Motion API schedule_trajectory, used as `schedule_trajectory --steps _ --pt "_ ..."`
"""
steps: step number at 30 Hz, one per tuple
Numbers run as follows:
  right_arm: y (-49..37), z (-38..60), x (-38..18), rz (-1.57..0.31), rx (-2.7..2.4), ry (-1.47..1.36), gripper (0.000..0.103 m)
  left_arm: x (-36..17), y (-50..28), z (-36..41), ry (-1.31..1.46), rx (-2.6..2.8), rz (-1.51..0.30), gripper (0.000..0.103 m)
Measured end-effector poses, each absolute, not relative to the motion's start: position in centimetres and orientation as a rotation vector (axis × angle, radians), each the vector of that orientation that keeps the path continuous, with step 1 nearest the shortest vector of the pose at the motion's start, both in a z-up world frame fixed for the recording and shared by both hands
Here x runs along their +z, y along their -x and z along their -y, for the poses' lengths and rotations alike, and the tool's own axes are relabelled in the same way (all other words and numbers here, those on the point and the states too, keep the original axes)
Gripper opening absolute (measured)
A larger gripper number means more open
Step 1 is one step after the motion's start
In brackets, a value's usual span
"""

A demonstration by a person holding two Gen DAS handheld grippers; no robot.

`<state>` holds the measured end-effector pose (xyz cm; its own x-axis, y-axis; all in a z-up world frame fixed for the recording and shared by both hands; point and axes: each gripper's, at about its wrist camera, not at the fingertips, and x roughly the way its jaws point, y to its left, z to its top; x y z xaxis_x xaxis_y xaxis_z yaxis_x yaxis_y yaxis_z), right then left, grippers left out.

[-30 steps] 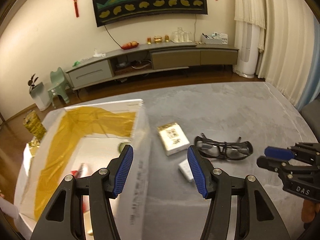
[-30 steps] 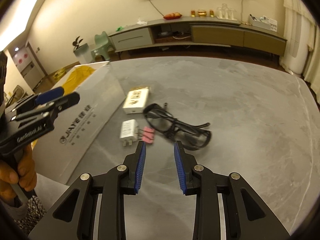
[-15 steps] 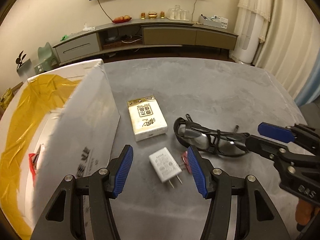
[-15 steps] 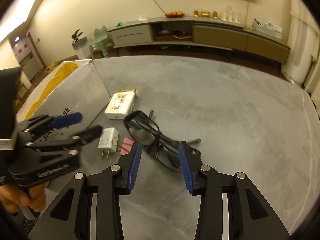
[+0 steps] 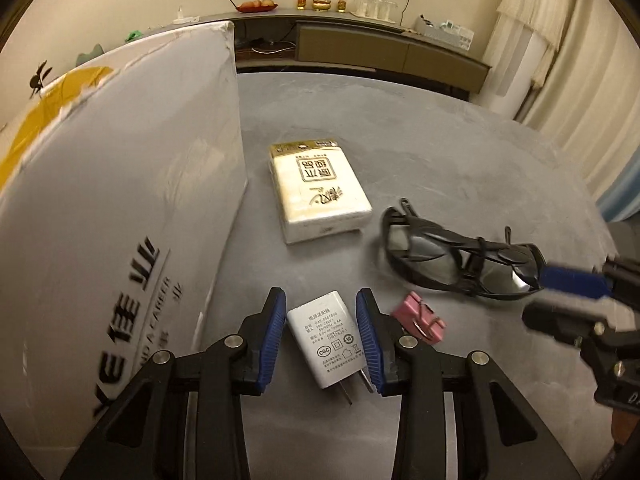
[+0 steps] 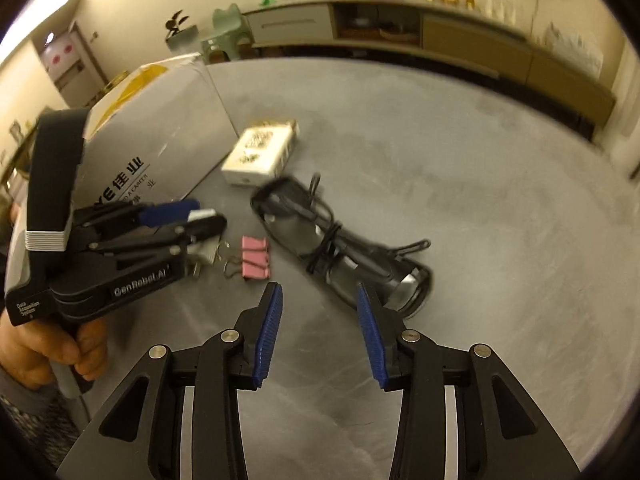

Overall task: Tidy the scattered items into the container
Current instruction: 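Grasp the white charger plug with the left gripper while the right grasps the black glasses, then carry the charger and glasses over the white box with both grippers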

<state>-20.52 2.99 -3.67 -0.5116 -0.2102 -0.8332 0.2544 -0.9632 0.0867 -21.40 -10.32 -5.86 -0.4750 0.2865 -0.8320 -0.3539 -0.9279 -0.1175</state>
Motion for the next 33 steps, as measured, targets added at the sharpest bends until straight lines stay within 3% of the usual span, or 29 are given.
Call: schedule_trajectory --steps 5,6,7,12,13,16,25,28,33 --pt "21.2 -1.8 -3.7 -0.224 -2.581 -1.296 0.046 -6.5 20.4 9.4 1.32 2.394 -0.195 0.043" --pt "21.6 -1.6 -3.7 -0.249 -2.583 -1.283 0.047 -6.5 20.3 9.2 1.316 2.393 -0.228 0.041" --pt "21.9 -1.4 -3.9 -0.271 -2.585 -1.271 0.047 -6.5 20.2 9.2 1.309 2.397 -0.246 0.033" --pt "23.0 -1.4 -6.1 -0.249 -2.522 -1.327 0.046 -6.4 20.1 9.4 1.297 2.381 -0.26 0.031" --pt "22.8 -1.3 -6.1 -0.268 -2.523 -1.329 0.041 -6.4 20.1 9.5 1.301 2.38 -0.259 0.031" --pt "22.5 -1.5 -5.8 -0.236 -2.507 -1.371 0.014 -5.9 20.1 9.6 1.294 2.383 -0.248 0.031" --pt "21.5 -0.3 -5.5 -0.243 -2.462 -1.382 0.014 -3.8 19.4 10.8 1.232 2.386 -0.201 0.031" --pt "21.9 0.5 -6.1 -0.299 -2.471 -1.362 0.027 -3.4 19.4 10.8 1.222 2.38 -0.186 0.031" --pt "22.3 0.2 -6.6 -0.179 -2.454 -1.413 0.019 -2.4 19.0 11.2 1.198 2.375 -0.164 0.031"
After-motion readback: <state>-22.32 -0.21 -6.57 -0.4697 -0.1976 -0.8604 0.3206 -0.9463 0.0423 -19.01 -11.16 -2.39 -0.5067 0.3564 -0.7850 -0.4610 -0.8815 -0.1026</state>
